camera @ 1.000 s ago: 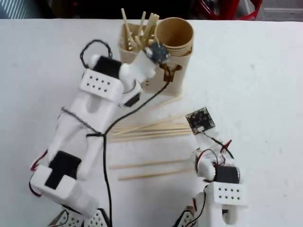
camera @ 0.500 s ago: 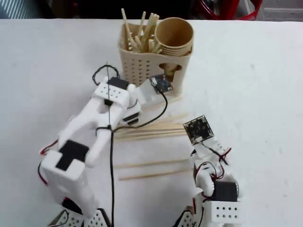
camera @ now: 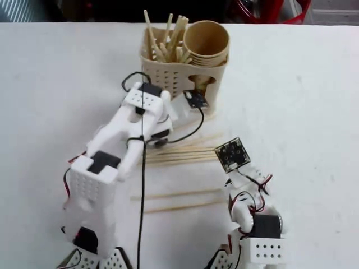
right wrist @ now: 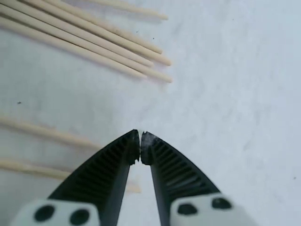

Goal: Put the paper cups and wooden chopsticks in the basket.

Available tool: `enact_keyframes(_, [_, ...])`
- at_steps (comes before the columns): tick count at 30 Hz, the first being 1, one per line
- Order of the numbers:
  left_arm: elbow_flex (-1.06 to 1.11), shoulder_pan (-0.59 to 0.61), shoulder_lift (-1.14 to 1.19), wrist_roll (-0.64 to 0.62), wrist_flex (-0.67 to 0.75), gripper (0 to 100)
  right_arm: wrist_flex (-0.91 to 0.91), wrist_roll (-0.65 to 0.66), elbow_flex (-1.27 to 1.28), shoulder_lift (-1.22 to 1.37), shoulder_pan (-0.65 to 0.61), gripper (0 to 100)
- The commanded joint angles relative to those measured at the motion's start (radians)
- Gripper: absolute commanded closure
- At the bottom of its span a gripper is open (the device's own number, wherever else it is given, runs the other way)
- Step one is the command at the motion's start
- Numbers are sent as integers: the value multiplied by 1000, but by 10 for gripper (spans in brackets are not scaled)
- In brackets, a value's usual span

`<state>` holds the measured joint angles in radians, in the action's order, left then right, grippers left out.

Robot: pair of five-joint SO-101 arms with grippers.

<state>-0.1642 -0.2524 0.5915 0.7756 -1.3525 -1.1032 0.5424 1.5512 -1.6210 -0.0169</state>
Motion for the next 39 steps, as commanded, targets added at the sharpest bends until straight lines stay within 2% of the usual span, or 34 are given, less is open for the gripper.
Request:
enact_keyframes(1, [-91,-8,-48,-20,-64,935,-2,11,-8,7,-7,979])
enact_keyframes(6, [-126,-58,-156,-135,-112,892,-2,11,-8,7,-7,979])
enact_keyframes(12, [-127,-130,-91,-138,-112,888,-2,11,-8,7,-7,979])
enact_keyframes(22, [-133,-130,62,-140,-63,891,-2,11,-8,2,-7,979])
enact_keyframes(24, [-133,-124,73,-140,-58,906,-2,11,-8,2,-7,979])
enact_keyframes(27, [-133,-122,71,-140,-57,985,-2,11,-8,2,-7,979])
enact_keyframes(31, [-135,-127,67,-149,-68,979,-2,11,-8,2,-7,979])
enact_keyframes(39, [-135,-128,-148,-175,-167,977,1,11,-8,1,-5,979])
